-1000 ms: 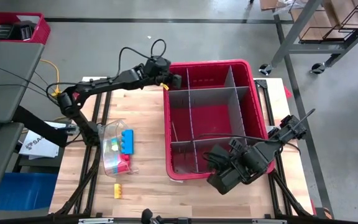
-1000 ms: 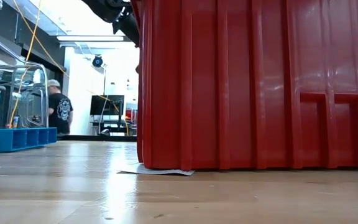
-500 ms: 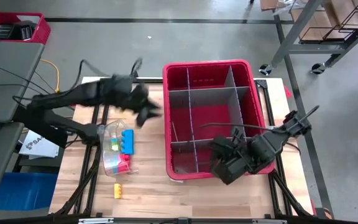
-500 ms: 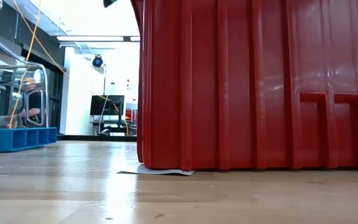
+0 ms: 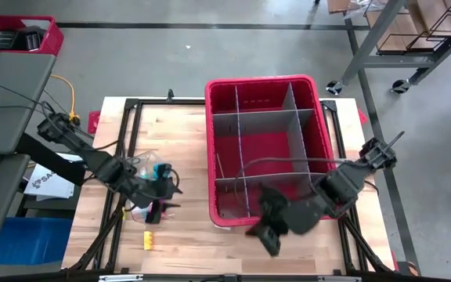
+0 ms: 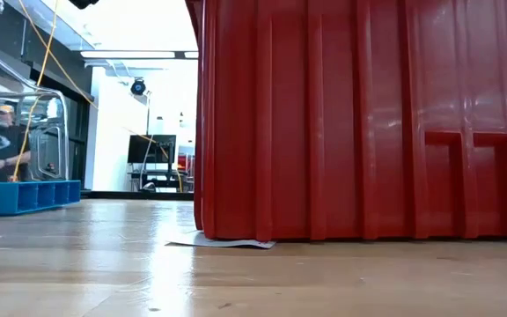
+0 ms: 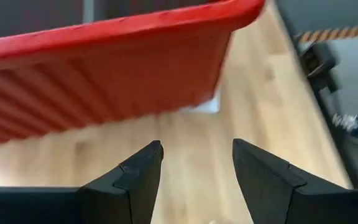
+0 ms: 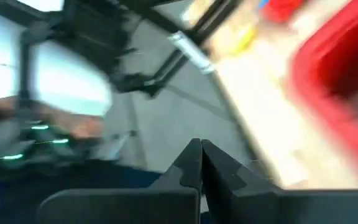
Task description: Sort Items/Unsort Items
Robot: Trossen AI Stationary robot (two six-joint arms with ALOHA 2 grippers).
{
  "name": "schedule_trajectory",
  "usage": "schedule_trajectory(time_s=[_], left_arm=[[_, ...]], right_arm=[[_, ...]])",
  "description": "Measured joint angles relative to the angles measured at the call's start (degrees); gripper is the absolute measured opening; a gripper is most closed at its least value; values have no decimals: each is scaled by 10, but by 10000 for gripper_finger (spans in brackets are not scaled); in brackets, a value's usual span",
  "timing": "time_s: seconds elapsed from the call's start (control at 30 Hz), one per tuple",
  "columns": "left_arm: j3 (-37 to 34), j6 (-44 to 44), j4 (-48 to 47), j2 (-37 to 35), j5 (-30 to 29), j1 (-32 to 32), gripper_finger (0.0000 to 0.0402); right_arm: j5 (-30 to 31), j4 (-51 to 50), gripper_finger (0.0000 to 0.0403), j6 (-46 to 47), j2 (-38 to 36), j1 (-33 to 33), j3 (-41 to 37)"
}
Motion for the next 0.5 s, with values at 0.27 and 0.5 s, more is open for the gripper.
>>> schedule_trajectory(time_s=[0.27, 0.5], left_arm=[[-50, -2, 113, 7, 11, -27, 191], [-64, 33, 111, 61, 8, -36, 190]], right_arm=[[-43, -6, 0, 146, 108, 83, -2], [-15, -58, 0, 237, 184, 110, -2]])
